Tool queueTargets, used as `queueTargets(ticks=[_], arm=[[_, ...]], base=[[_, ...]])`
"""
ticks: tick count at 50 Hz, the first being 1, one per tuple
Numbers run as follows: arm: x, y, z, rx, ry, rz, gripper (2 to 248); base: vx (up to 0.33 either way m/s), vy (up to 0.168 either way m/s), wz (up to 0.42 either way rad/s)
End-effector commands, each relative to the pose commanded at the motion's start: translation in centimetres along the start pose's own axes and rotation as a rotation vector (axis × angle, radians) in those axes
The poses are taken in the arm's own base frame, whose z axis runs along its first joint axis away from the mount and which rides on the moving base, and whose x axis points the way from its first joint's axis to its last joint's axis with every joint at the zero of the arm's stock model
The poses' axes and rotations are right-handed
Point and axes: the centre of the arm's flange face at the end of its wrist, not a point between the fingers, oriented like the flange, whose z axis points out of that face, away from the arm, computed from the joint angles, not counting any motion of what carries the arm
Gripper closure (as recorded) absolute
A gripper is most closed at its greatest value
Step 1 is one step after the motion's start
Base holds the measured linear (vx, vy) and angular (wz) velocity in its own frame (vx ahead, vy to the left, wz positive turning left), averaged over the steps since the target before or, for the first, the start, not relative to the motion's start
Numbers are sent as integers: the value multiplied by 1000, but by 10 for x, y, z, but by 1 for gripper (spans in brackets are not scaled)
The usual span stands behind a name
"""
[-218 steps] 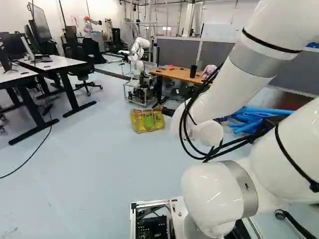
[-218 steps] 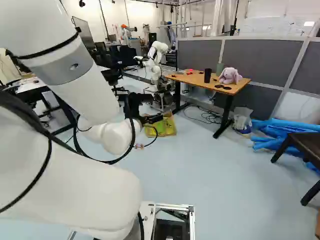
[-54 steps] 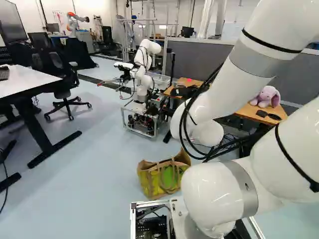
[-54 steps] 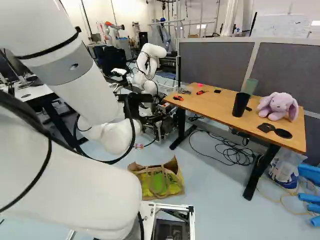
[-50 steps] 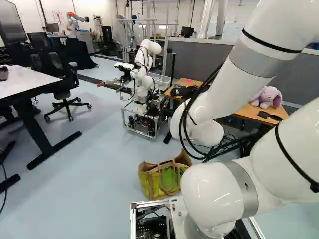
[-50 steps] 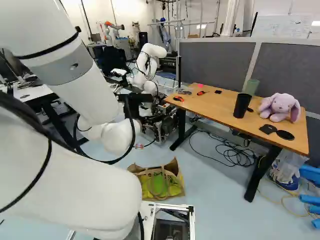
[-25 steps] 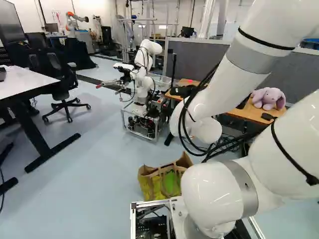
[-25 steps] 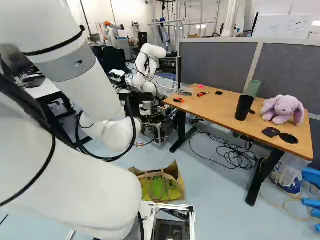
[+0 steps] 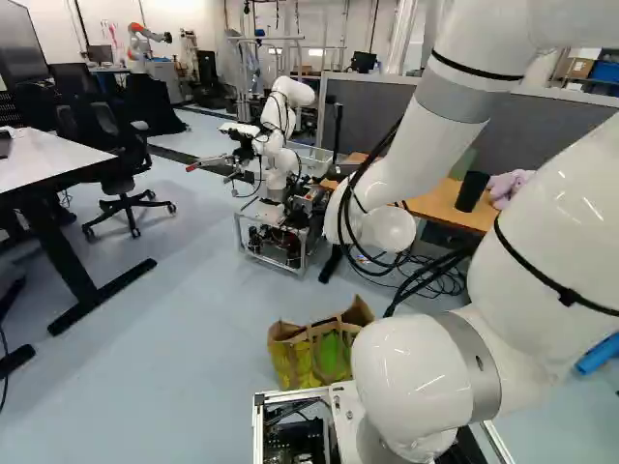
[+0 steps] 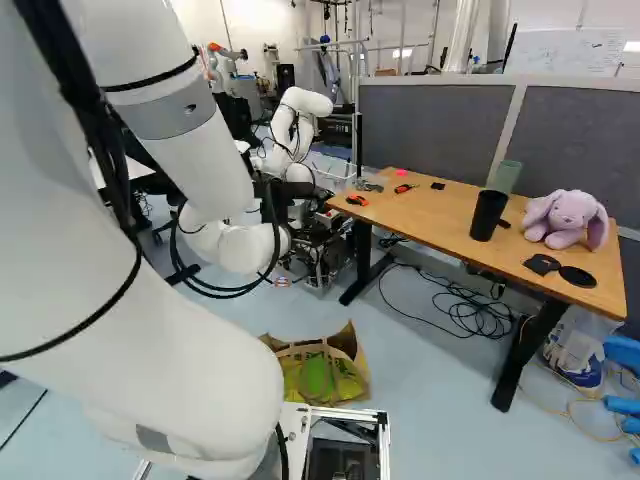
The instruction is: Pick up the bag on the ground and place it on the table
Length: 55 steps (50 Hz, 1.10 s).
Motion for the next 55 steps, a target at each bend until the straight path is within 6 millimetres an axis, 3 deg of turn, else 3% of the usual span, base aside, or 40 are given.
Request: queueTargets(ticks=[55], arm=[[17,-2,88,-73,-429,144,3]], base=[[0,0,0]])
